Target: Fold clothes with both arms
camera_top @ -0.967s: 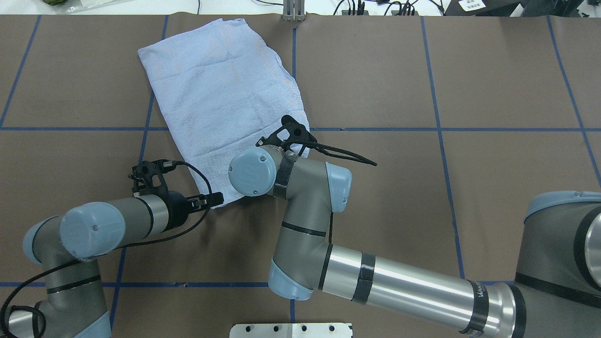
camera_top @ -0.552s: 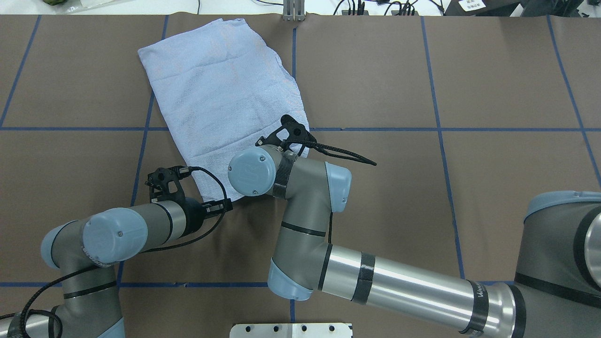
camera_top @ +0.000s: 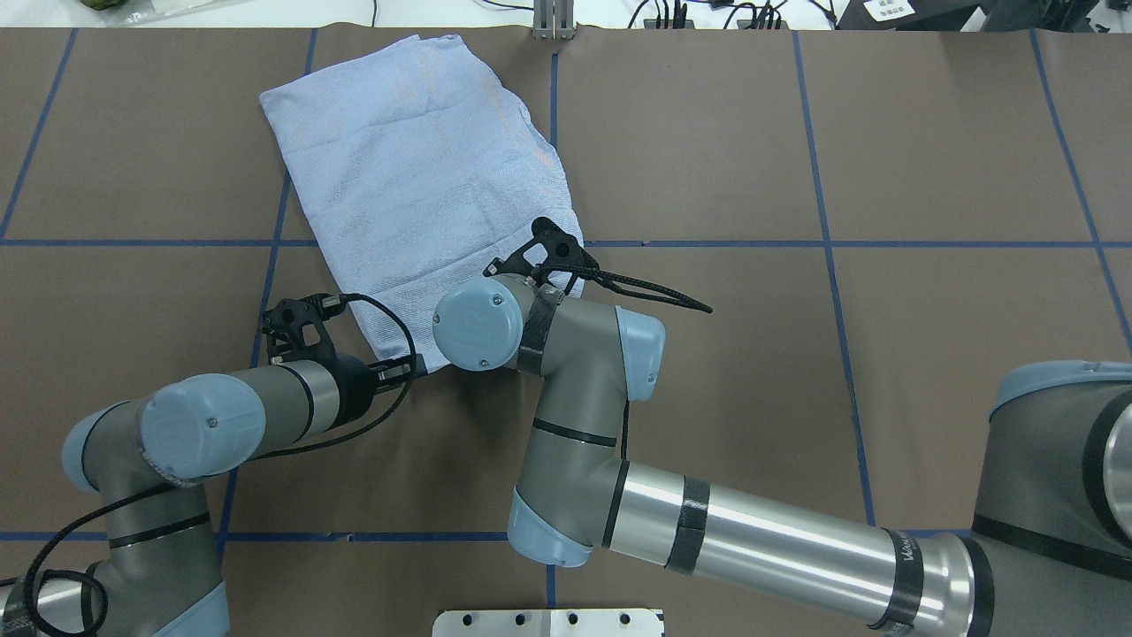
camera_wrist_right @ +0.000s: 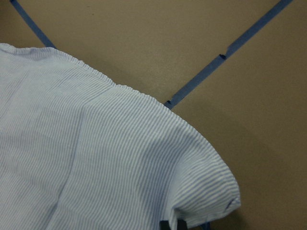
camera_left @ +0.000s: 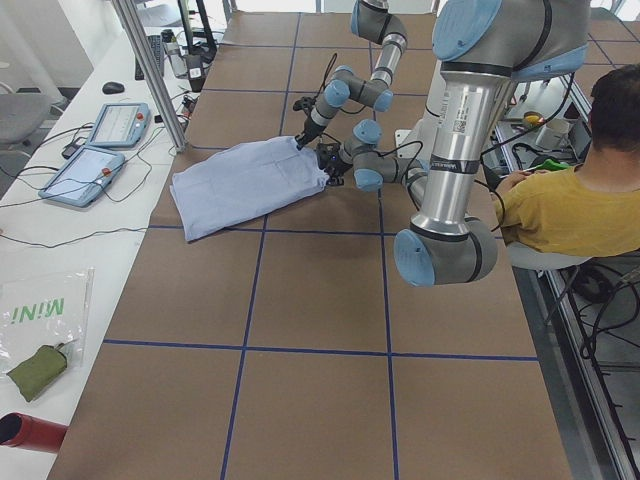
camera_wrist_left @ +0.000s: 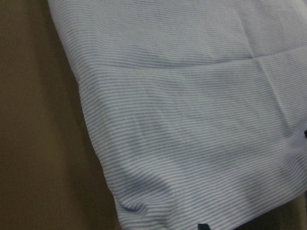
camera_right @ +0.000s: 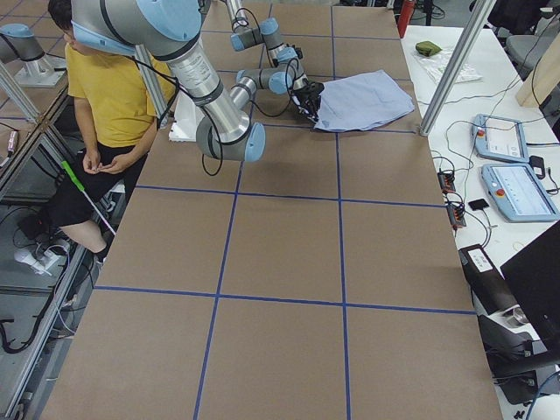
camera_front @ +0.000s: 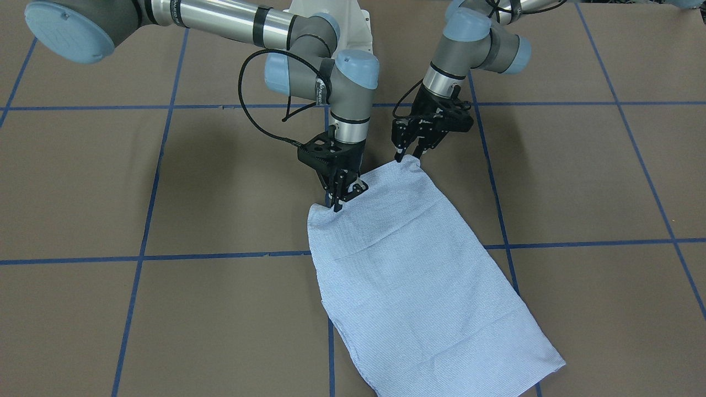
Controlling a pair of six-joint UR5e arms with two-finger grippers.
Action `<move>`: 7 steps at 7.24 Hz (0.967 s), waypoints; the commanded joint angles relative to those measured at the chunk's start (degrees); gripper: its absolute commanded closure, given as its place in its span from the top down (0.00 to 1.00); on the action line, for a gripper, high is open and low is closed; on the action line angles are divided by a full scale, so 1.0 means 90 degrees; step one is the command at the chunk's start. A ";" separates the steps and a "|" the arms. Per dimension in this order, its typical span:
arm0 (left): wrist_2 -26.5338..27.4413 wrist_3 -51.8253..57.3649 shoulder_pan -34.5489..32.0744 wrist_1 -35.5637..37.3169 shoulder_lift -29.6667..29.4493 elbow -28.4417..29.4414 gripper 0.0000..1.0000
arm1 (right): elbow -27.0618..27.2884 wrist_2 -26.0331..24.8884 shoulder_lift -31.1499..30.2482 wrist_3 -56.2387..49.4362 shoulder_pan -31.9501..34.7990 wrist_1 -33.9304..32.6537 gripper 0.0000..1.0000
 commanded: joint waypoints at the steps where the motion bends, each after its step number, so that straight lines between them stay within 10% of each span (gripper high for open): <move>1: 0.0075 -0.0469 -0.0105 0.0008 0.0049 0.0030 0.73 | 0.0003 -0.0003 -0.0023 -0.0008 0.0000 0.0000 0.00; 5: 0.0202 -0.0510 0.0003 0.0008 0.0001 0.0224 0.82 | 0.0013 0.0006 -0.0023 -0.0009 0.0000 0.0010 0.00; 7: 0.0202 -0.0520 0.0032 0.0008 -0.0049 0.0274 0.65 | 0.0013 0.0006 -0.0023 -0.0009 0.0000 0.0000 0.00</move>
